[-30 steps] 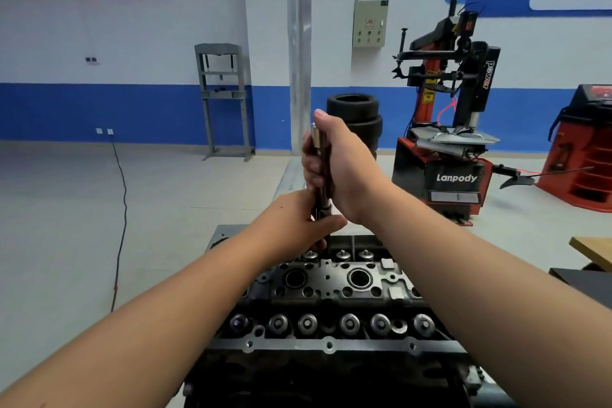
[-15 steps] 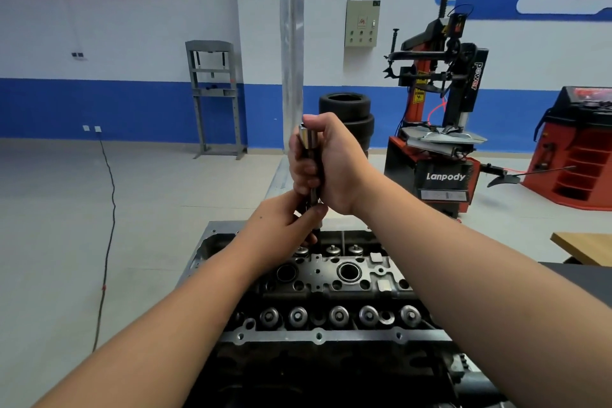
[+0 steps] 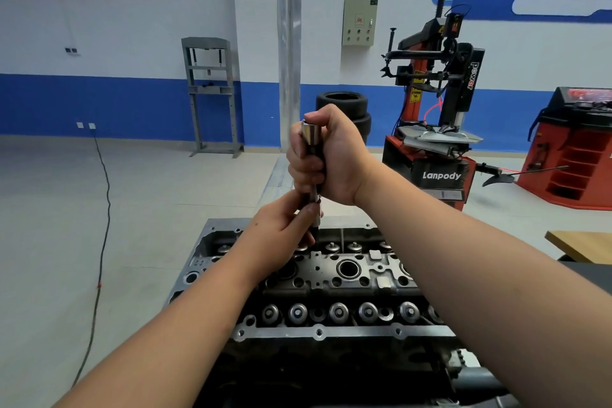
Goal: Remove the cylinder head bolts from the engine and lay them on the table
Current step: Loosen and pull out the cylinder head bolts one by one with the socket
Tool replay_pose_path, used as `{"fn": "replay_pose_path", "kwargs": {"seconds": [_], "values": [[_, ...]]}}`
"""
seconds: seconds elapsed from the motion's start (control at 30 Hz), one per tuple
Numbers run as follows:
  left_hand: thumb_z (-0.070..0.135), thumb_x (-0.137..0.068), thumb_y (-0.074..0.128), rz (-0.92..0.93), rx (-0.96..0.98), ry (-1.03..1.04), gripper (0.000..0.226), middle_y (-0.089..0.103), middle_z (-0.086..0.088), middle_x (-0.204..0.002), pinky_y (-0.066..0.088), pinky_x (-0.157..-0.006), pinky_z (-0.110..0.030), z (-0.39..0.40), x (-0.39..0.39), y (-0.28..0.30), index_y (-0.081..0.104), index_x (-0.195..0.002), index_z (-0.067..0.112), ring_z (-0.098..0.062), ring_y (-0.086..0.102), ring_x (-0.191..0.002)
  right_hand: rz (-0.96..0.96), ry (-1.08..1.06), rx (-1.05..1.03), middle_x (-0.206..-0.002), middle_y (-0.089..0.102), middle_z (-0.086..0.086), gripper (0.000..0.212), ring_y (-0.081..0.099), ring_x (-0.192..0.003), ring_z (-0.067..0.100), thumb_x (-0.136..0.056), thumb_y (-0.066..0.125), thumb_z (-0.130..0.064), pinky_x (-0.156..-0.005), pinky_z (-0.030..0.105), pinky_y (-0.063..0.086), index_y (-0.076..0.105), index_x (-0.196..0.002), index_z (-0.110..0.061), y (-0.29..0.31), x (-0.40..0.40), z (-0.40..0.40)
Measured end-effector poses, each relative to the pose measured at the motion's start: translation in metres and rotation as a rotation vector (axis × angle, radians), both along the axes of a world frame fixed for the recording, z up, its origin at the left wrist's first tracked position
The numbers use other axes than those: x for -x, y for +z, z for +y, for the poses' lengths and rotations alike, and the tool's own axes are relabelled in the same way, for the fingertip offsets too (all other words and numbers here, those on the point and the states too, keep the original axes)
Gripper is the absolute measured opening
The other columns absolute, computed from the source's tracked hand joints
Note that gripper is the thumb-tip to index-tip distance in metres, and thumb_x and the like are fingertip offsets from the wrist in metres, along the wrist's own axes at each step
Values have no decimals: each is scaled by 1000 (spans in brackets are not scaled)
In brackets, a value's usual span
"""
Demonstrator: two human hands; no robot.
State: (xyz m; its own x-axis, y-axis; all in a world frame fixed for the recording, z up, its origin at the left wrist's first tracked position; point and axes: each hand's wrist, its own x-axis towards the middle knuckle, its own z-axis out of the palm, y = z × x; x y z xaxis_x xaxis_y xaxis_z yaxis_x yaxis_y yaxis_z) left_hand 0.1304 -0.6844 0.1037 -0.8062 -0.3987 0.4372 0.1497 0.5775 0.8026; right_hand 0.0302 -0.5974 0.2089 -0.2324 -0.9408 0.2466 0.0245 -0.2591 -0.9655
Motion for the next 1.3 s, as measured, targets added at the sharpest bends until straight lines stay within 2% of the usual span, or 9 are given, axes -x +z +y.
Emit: {"fn": "replay_pose_path", "kwargs": {"seconds": [0.17,0.3,0.4,0.57,0.73,0.83,1.0,1.13,1.3], "values": [[31,-105,57,44,-17,38,9,72,10,-84,49,-58,-13,2,1,2,60,-97,33,-9,73,-68,41,-147,-36,-58,42,1,34,37,-52,16,-89,43,-35,-59,33,34,56,-64,-16,5,-7,-3],[36,-101,63,-49,76,98,7,71,17,-86,54,-57,-23,1,6,0,58,-98,31,-5,72,-67,24,-364,5,-50,39,0,29,30,-46,15,-89,46,-21,-54,32,28,52,-61,-16,-8,-16,-6],[35,-100,65,-45,12,63,10,74,10,-82,51,-53,-23,-1,6,-1,61,-96,27,-10,73,-66,-61,-424,30,-46,29,-1,28,20,-45,16,-87,42,-15,-51,32,22,43,-60,-16,-13,-17,-4],[36,-103,62,37,-148,-34,8,75,6,-83,52,-61,-19,-5,4,-2,69,-103,31,-11,73,-72,44,-362,54,-45,32,-3,37,22,-42,14,-91,42,-19,-50,30,20,40,-54,-18,1,-21,-5],[50,-96,51,3,-106,-76,25,74,4,-89,56,-71,-29,-4,4,-3,68,-98,32,-14,73,-78,53,-299,24,-46,31,-3,40,21,-45,15,-93,44,-21,-51,30,19,42,-53,-18,8,-18,-5],[57,-92,52,-2,-62,-61,24,75,3,-83,55,-68,-25,-4,1,-3,66,-94,38,-13,73,-73,16,-267,20,-47,29,-3,41,21,-44,15,-93,44,-23,-49,29,21,43,-53,-18,8,-15,-3],[34,-105,55,25,-102,-70,14,75,0,-88,55,-64,-23,-4,2,-3,66,-97,29,-17,74,-71,47,-241,16,-49,27,-2,40,21,-44,16,-93,44,-23,-50,30,19,41,-53,-17,7,-15,-4],[48,-98,54,-8,-99,-62,16,76,1,-90,56,-68,-31,-3,1,-3,64,-93,36,-24,75,-76,42,-183,-31,-49,25,-3,41,20,-45,14,-93,43,-25,-51,30,18,42,-53,-17,9,-14,-3],[40,-102,55,4,-87,-74,10,75,5,-94,55,-65,-21,-4,2,-4,63,-100,34,-17,75,-73,69,-67,-44,-46,27,-5,38,21,-44,14,-86,44,-28,-54,33,15,43,-49,-19,7,-11,-3]]}}
